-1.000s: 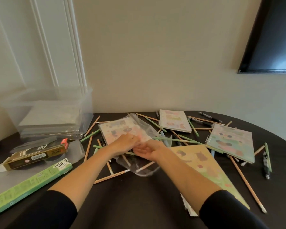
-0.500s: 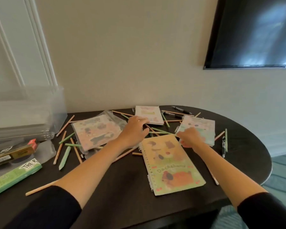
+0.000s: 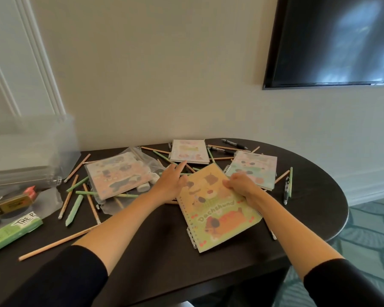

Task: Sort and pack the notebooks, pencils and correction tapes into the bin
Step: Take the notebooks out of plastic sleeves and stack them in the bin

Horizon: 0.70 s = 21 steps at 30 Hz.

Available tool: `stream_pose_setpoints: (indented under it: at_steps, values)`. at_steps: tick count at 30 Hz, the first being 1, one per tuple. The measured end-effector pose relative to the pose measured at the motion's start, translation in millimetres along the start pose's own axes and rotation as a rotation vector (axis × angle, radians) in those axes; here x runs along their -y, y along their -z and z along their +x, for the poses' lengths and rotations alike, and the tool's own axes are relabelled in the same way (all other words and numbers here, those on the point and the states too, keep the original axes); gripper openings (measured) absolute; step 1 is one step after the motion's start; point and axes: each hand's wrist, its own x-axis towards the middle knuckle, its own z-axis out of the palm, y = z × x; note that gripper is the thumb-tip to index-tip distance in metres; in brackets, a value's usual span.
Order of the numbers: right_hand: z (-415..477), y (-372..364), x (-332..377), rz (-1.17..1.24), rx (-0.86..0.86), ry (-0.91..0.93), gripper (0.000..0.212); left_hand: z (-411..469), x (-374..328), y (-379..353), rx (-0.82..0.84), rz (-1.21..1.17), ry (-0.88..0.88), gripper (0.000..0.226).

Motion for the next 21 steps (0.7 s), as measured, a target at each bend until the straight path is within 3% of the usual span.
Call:
stream_pose_setpoints:
  at_steps: [5, 8, 10, 13, 16, 19, 21]
  values:
    - [-1.2, 15.2, 14.4, 0.228, -0.025, 0.048, 0.018, -1.1, -7.6, 15.9, -0.161, -0.272, -0.044, 0.052]
    - [-2.3, 23.9, 20.8, 0.532, 0.009, -0.093, 0.012, 6.4, -11.3, 30.8, -0.283, -0.745, 0.185, 0.054]
    - [-1.5, 19.2, 29.3, 0.699, 0.016, -0.146, 0.013, 8.3, -14.0, 44.6, -0.264, -1.016, 0.319, 0.062]
    - [2.1, -1.8, 49.4, 0.859, -0.029, -0.140, 0.013, 2.8, -14.7, 58.2, -0.090, -1.095, 0.248, 0.076]
    - [3.7, -25.1, 68.4, 0.975, -0.119, -0.117, 0.024, 2.1, -11.4, 65.0, -0.008, -1.261, 0.129, 0.057]
    - [2.6, -42.8, 87.3, 1.124, -0.133, -0.048, 0.022, -0.8, -3.3, 71.2, -0.132, -1.369, 0.091, 0.031]
    - [1.8, -52.5, 100.8, 1.206, -0.087, 0.034, 0.020, -3.1, 5.2, 73.1, -0.171, -1.310, 0.091, 0.023]
